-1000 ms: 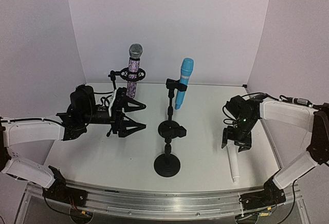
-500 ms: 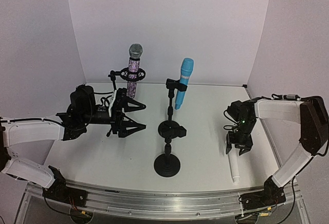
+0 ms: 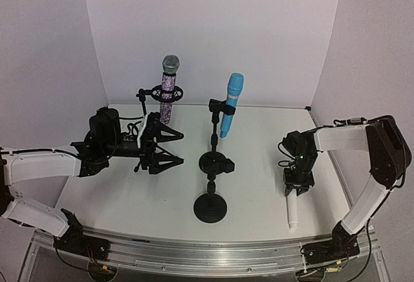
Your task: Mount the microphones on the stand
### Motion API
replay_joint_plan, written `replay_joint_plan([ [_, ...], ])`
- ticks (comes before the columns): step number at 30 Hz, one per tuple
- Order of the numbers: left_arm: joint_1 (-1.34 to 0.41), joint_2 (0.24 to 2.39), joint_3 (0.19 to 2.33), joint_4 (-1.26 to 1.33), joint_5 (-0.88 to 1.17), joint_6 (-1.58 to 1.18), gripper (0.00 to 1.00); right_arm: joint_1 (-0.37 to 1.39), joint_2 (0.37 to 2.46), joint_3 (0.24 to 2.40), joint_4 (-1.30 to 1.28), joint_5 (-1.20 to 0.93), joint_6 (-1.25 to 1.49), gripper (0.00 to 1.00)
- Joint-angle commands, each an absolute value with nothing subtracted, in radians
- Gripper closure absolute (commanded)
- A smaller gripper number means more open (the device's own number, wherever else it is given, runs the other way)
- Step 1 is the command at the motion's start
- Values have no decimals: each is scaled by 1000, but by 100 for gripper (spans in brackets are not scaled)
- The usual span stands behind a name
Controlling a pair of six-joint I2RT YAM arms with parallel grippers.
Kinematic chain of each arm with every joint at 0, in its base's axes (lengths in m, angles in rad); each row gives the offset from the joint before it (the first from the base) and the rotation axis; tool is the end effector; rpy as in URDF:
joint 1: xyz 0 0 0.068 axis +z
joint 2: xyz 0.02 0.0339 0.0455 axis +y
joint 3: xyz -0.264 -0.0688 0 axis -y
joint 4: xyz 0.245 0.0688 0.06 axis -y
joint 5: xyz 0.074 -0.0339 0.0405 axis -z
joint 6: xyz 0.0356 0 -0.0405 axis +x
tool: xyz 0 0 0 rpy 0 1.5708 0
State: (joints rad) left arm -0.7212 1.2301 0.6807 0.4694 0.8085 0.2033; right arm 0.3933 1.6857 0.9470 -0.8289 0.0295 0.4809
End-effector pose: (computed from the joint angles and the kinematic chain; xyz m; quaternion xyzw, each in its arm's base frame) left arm 0.1860 -0.1978 0.2777 0.5401 0.4857 -0.4391 0.5288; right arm 0.2518 0.1033 0.1456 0.0438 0.9989 -0.0127 0.0077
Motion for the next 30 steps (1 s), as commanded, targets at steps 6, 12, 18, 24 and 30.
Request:
replay_joint_plan([
  [6, -760, 1221, 782, 322, 863, 224, 18, 388, 1623, 956, -809, 39, 459, 100],
  [12, -795, 1287, 853, 209, 834, 245, 13, 429, 1400, 1033, -806, 49, 397, 100],
  [18, -804, 1387, 948, 171, 854, 312, 11, 522, 1229, 1114, -796, 59, 309, 100],
  [24, -828, 1443, 989, 142, 883, 356, 11, 658, 1083, 1129, -656, 100, 277, 100],
  [30, -840, 1464, 1005, 137, 892, 377, 12, 740, 1016, 1102, -425, 77, 228, 100],
])
